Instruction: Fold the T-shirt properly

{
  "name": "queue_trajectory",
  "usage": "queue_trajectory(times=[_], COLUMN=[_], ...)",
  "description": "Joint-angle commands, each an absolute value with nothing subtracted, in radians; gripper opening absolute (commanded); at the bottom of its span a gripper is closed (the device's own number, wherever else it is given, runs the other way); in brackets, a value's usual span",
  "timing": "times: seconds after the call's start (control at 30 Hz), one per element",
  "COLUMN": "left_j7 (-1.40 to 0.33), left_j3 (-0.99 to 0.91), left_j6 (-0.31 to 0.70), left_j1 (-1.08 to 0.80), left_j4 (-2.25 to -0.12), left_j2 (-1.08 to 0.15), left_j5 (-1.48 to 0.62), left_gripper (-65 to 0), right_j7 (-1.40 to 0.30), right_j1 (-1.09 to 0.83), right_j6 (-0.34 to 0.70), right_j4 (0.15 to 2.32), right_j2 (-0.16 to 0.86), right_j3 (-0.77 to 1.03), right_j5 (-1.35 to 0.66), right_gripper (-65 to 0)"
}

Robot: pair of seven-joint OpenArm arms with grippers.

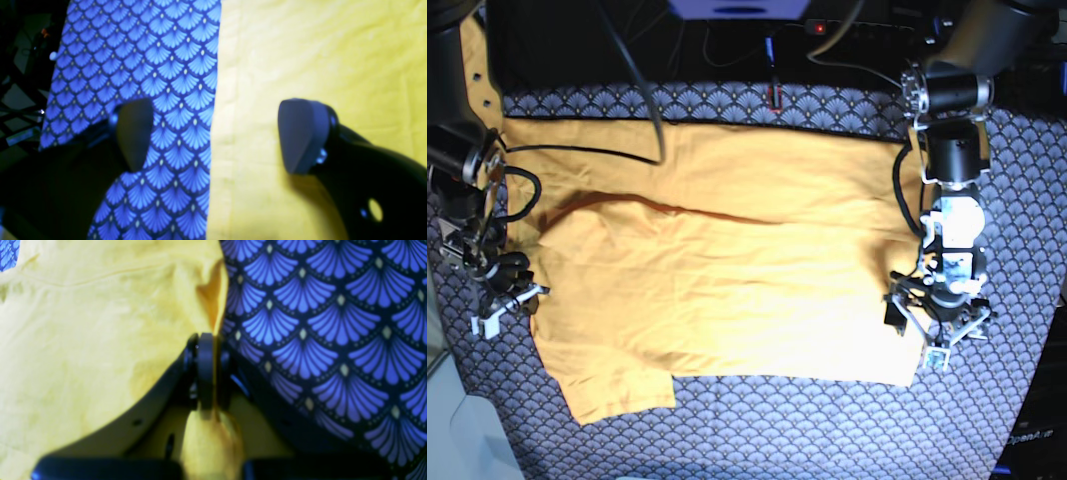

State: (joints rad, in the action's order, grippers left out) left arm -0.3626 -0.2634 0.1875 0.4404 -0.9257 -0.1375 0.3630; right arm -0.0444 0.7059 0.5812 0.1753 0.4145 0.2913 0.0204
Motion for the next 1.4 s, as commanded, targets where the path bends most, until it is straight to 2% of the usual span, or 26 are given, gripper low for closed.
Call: queue_trajectory(times=[0.0,0.23,0.4,0.7,0.97,1.17,1.37], left_j7=[-0.340,-0.340,-0.338,-0.329,-0.150,-0.027,0.071], left_j3=[-0.262,-0.262,-0.262,-0.262,-0.269,-0.294,-0.401], left_j6=[0.183,0.183,0.183,0.183,0.182,0.170,0.067], left_j1=[0.469,0.469,0.473,0.496,0.682,0.786,0.828], left_j4=[-0.943,-0.941,-0.941,-0.891,-0.529,-0.344,-0.225], left_j2=[-0.145,-0.145,-0.140,-0.128,-0.148,-0.153,-0.182], left_j5=[0.363,0.363,0.363,0.363,0.361,0.361,0.361], left_gripper=[-8.0,-8.0,-8.0,-7.7,-7.7,-7.8,-8.1], right_j7=[-0.050,-0.099,-0.134,-0.150,-0.150,-0.150,-0.150], right_j1=[0.711,0.533,0.455,0.455,0.455,0.455,0.455], right_j6=[0.601,0.604,0.667,0.670,0.667,0.667,0.667], right_j4=[0.211,0.552,0.714,0.727,0.727,0.727,0.727], right_j2=[0.426,0.395,0.355,0.346,0.349,0.349,0.352], right_j3=[0.294,0.360,0.360,0.355,0.354,0.352,0.352], right_j5=[0.021,0.021,0.022,0.024,0.025,0.027,0.027], right_gripper=[-65.0,-65.0,-65.0,-65.0,-65.0,-65.0,-65.0])
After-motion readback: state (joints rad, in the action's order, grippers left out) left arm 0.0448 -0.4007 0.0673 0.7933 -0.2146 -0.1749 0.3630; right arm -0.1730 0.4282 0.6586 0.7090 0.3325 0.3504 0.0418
